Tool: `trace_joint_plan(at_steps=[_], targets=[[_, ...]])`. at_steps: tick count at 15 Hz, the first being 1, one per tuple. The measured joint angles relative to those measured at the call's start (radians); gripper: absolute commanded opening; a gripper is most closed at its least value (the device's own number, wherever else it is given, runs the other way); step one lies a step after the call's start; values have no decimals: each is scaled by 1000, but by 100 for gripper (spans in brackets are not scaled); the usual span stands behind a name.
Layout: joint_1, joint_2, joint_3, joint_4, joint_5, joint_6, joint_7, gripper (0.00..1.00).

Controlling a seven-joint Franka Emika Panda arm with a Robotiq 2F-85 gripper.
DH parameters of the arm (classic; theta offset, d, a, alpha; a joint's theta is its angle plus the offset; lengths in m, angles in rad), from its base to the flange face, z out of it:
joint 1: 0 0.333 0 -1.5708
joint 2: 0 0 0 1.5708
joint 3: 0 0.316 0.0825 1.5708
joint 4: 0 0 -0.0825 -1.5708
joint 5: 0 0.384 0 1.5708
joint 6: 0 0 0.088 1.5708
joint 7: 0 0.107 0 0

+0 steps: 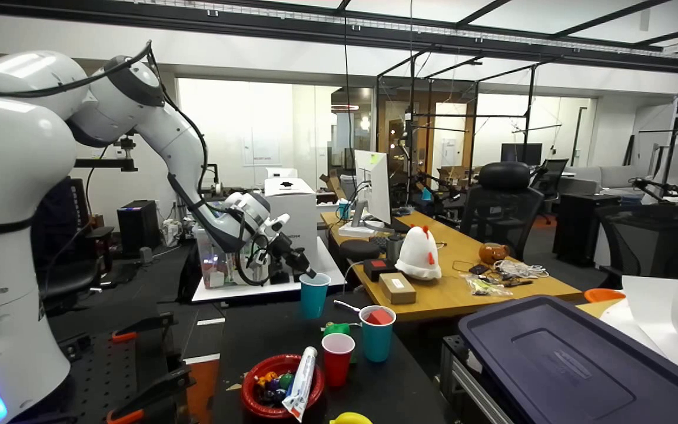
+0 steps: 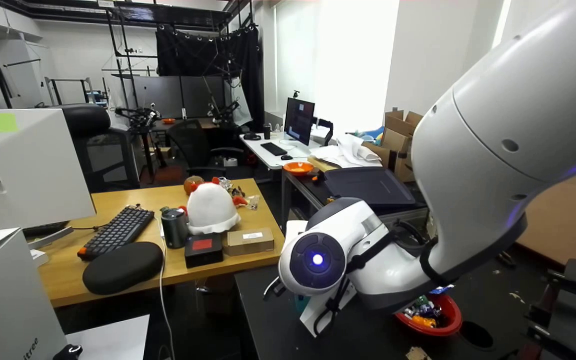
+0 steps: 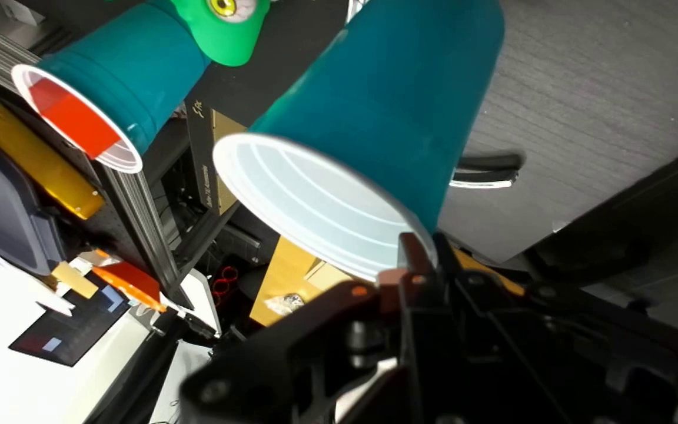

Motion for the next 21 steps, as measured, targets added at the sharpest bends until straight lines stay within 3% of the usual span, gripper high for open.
trace_joint_plan(at_steps=[5,8,9,10,19,21], targets=[[2,44,-36,-1,19,145,-51,1],[2,74,-50,-1,100,216,-144,1],[2,84,-51,-1,141,230,-188,29],[3,94,-51,-1,188,242,-240,30],[28,141,-43,1,543,256,-644,97],[29,141,-41,0,599,256,-708,100]])
